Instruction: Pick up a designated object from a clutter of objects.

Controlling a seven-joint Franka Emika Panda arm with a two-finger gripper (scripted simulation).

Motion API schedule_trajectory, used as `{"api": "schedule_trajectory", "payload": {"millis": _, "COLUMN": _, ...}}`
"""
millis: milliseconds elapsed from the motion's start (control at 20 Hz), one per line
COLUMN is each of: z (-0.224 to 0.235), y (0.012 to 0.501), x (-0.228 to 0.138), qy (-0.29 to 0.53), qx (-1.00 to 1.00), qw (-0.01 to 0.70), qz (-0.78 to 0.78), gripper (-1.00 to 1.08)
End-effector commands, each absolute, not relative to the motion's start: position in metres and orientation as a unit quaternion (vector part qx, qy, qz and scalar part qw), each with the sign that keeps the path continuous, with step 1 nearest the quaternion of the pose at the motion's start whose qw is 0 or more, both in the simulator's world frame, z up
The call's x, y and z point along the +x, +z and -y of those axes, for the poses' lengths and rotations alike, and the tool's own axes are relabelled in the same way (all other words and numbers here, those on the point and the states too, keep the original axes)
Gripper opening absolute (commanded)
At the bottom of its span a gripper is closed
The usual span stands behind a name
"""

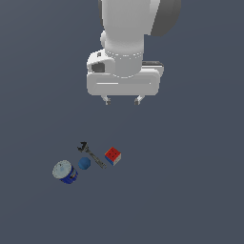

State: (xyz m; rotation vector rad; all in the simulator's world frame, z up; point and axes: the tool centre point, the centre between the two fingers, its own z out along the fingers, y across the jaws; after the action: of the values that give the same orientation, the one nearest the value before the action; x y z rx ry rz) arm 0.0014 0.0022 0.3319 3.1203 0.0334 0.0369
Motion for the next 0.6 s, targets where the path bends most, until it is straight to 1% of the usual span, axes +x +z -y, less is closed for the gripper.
{"api": "schedule_trajectory", "payload": {"millis": 0, "z": -0.002, "y": 0.332, "x": 0.001, "qy": 0.012, "qx": 1.0, "qw": 0.01, "qz": -0.011, "gripper": 1.0}}
{"api": "schedule_trajectory", "payload": {"millis": 550, "z": 0.006, "y": 0.343, "x": 0.003, "qy": 0.015, "qx": 1.0, "qw": 0.012, "qz": -0.024, "gripper": 1.0}}
